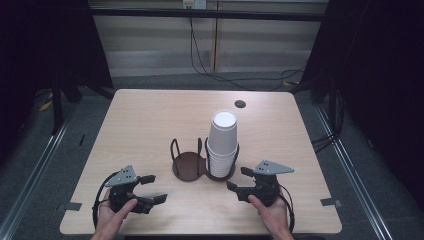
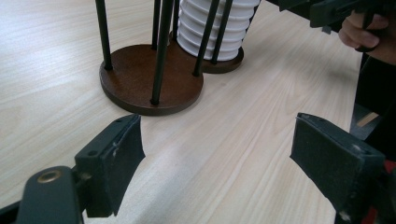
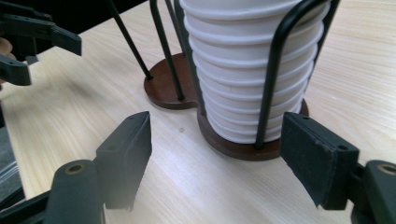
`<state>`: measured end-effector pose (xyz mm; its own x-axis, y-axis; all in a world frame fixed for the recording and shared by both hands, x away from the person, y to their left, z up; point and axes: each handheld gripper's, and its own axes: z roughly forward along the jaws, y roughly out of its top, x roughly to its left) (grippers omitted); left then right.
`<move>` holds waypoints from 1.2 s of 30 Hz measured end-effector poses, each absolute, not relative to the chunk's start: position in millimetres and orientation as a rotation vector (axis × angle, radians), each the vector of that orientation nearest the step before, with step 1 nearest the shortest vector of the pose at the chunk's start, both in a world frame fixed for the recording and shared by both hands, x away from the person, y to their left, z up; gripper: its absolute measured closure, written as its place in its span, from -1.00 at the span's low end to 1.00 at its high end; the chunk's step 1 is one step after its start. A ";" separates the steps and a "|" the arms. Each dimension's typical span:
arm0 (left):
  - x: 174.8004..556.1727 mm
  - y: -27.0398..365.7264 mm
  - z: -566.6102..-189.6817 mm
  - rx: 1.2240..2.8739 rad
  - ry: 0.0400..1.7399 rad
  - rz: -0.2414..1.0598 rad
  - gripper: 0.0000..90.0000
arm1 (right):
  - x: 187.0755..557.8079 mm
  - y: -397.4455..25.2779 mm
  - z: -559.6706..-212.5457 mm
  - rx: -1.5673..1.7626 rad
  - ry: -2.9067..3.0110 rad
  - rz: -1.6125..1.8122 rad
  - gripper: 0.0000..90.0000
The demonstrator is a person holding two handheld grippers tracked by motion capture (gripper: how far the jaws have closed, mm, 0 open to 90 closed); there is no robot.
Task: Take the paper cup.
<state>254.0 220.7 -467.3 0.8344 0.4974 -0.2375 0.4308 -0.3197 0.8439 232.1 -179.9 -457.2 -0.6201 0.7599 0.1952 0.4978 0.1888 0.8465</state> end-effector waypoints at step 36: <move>249.8 211.1 -468.2 2.029 0.624 0.065 -0.63 | 238.7 -182.0 -418.0 1.149 2.286 1.353 -0.67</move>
